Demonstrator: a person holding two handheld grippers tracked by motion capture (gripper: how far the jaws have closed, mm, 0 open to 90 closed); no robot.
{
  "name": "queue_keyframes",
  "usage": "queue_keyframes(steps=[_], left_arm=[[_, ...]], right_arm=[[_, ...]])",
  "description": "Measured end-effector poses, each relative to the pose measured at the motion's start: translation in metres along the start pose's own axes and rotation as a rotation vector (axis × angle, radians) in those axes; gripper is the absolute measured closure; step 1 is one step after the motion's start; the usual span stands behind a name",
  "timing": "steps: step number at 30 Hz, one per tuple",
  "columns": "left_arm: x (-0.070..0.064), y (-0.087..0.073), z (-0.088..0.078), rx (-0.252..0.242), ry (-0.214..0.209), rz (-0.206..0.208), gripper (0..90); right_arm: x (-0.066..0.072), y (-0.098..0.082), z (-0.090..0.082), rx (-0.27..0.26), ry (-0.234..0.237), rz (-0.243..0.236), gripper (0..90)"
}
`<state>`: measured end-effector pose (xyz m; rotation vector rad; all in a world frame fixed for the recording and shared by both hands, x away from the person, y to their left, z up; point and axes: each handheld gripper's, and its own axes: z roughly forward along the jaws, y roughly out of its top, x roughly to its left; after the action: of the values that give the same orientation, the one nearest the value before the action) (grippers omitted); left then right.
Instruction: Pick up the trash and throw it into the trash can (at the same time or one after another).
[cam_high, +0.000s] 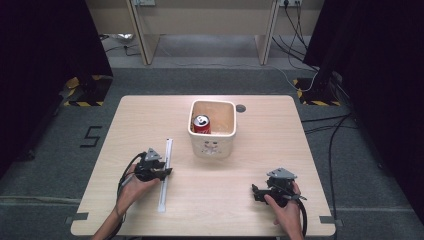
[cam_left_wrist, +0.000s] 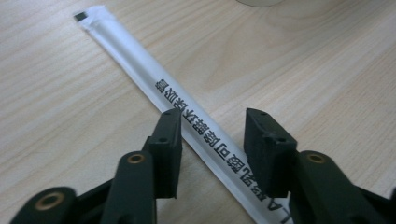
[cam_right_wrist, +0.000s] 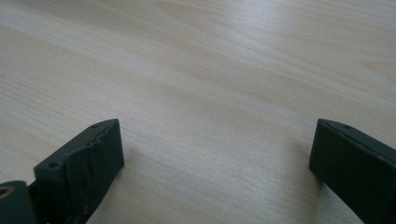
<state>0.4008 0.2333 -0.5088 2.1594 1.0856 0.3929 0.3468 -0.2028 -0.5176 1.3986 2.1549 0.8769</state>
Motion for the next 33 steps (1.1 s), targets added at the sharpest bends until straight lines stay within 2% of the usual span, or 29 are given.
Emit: queue_keyframes(steps=[8,10,11,14,20,25,30,33], left_arm=[[0.008,0.000,-0.003,0.021,0.010,-0.006,63.8],[0.010,0.002,-0.003,0.035,0.016,-0.019,56.6],[0.010,0.003,-0.002,0.038,0.032,-0.021,55.1],[0.009,0.004,0.000,0.036,0.034,-0.018,55.9],[0.009,0.004,0.001,0.013,0.021,-0.011,77.4],[0.015,0.006,0.002,0.019,0.002,-0.010,78.9],[0.021,0.011,0.004,0.025,0.013,0.000,79.0],[0.025,0.014,0.004,0.014,0.002,-0.016,79.0]], right_arm=[[0.000,0.000,0.000,0.000,0.000,0.000,3.2],[0.000,0.000,0.000,0.000,0.000,0.000,3.2],[0.000,0.000,0.000,0.000,0.000,0.000,3.2],[0.000,0.000,0.000,0.000,0.000,0.000,3.2],[0.000,0.000,0.000,0.000,0.000,0.000,3.2],[0.000,0.000,0.000,0.000,0.001,0.000,3.2],[0.000,0.000,0.000,0.000,0.001,0.000,3.2],[0.000,0.000,0.000,0.000,0.001,0.000,3.2]])
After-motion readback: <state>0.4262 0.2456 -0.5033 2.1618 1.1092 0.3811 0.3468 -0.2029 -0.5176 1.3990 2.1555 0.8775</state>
